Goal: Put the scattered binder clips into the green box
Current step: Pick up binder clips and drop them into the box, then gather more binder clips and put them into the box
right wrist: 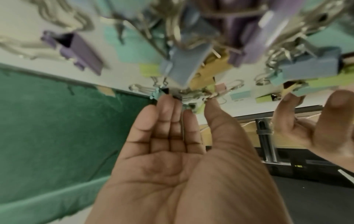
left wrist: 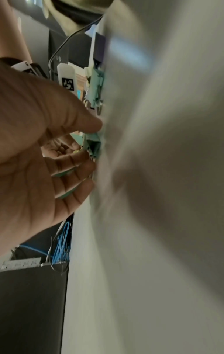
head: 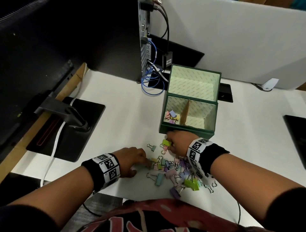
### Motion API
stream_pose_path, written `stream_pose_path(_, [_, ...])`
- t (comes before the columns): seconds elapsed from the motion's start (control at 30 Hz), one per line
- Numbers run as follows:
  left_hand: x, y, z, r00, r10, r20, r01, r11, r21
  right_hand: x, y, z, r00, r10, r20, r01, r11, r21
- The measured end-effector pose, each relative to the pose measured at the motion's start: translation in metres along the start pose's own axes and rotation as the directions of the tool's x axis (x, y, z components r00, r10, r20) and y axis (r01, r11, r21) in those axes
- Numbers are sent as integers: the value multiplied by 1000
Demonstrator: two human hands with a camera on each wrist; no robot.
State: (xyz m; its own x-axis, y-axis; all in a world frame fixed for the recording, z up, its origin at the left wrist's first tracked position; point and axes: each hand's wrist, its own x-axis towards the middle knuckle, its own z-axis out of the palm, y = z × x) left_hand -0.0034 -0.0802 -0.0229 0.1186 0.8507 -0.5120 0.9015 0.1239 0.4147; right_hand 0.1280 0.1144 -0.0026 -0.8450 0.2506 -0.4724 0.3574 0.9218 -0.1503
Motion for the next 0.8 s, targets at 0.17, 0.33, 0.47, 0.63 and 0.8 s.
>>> stream_pose_path(0.17, [7, 6, -7, 1000, -11, 28, 9, 997, 74, -3, -4, 7, 987, -147, 70, 150, 988, -38])
stream_pose_path(0.33, [10, 5, -11, 999, -41, 17, 41, 999, -11, -6, -2, 11, 994, -102, 41, 105, 991, -82])
stream_pose_path(0.47, [9, -3, -12, 993, -96, -68, 77, 967, -244, -16, 7, 3, 998, -43, 38, 41, 997, 59])
stream_pose_path(0.63, [4, -6, -39, 956, -206, -208, 22, 760, -649, -31, 17, -17, 996, 54, -66, -30, 949, 315])
stream_pose_path(0.8, [11, -6, -75, 921, -334, -200, -49, 411, -910, -33, 24, -36, 962, 254, -98, -82, 613, 786])
